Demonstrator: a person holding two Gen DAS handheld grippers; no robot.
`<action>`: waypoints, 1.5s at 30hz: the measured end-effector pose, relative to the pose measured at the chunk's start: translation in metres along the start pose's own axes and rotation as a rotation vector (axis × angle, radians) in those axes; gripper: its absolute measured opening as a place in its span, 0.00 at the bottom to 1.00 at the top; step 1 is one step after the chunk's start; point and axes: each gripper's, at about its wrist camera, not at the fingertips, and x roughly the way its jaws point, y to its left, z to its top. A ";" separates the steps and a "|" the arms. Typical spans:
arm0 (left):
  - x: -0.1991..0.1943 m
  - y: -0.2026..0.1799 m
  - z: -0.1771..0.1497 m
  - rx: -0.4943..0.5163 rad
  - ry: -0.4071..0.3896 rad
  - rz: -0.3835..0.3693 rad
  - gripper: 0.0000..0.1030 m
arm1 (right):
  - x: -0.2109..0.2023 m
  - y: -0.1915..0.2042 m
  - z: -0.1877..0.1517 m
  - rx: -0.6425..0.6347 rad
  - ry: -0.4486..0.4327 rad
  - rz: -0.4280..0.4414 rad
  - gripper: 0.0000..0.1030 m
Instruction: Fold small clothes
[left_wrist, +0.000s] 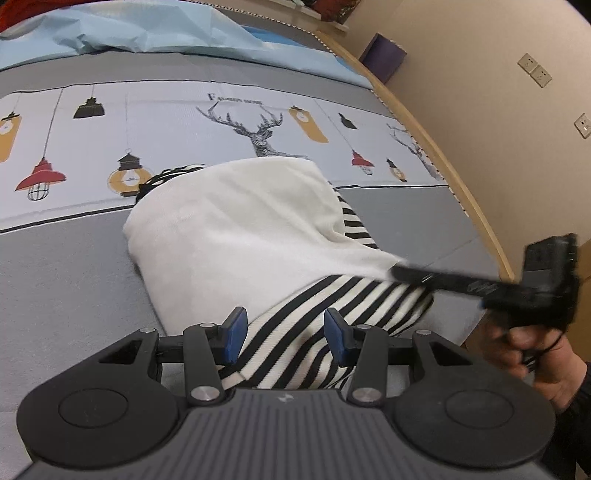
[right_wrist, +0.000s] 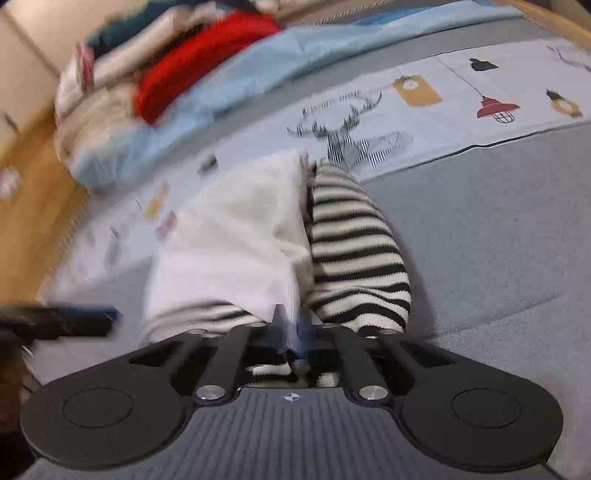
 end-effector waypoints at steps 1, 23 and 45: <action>0.000 -0.002 0.001 0.002 -0.004 -0.006 0.48 | -0.014 -0.005 0.001 0.031 -0.045 0.035 0.04; 0.064 -0.038 -0.037 0.325 0.277 0.115 0.51 | -0.052 0.002 -0.001 -0.176 -0.132 0.058 0.11; 0.064 0.024 0.010 -0.055 0.054 0.149 0.24 | 0.037 -0.005 -0.026 -0.328 0.323 -0.278 0.04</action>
